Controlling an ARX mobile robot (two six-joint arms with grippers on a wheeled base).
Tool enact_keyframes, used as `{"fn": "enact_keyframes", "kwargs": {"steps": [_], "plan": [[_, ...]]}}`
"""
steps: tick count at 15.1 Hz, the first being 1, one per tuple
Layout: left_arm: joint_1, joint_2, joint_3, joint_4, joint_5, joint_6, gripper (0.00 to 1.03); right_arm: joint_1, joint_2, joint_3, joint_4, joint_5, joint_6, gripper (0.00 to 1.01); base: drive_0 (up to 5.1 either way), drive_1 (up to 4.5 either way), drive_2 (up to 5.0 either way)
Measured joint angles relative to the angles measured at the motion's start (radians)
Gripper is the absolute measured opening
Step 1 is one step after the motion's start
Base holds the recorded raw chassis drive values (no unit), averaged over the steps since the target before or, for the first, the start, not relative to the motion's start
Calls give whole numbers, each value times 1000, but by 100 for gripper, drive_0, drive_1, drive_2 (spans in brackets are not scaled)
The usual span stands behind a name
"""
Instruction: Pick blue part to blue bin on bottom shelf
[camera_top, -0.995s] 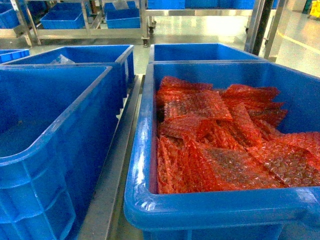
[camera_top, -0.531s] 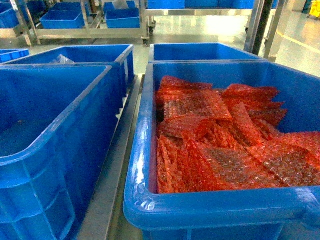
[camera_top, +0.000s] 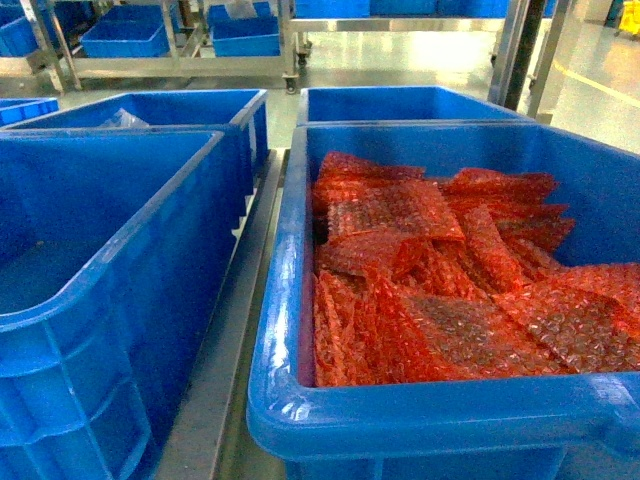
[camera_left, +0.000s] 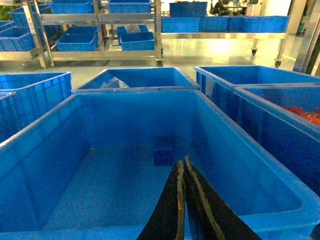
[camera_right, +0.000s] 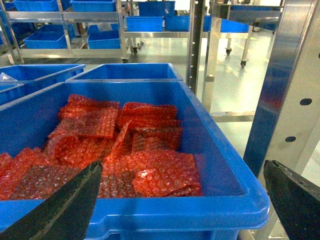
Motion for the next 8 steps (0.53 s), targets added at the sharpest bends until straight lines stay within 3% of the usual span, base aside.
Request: {"fn": "enact_keyframes", "kwargs": {"steps": [8], "plan": [[0, -194, 0, -189, 0, 0, 2, 0, 0, 0, 0, 0, 0, 98, 0, 0, 0]]}}
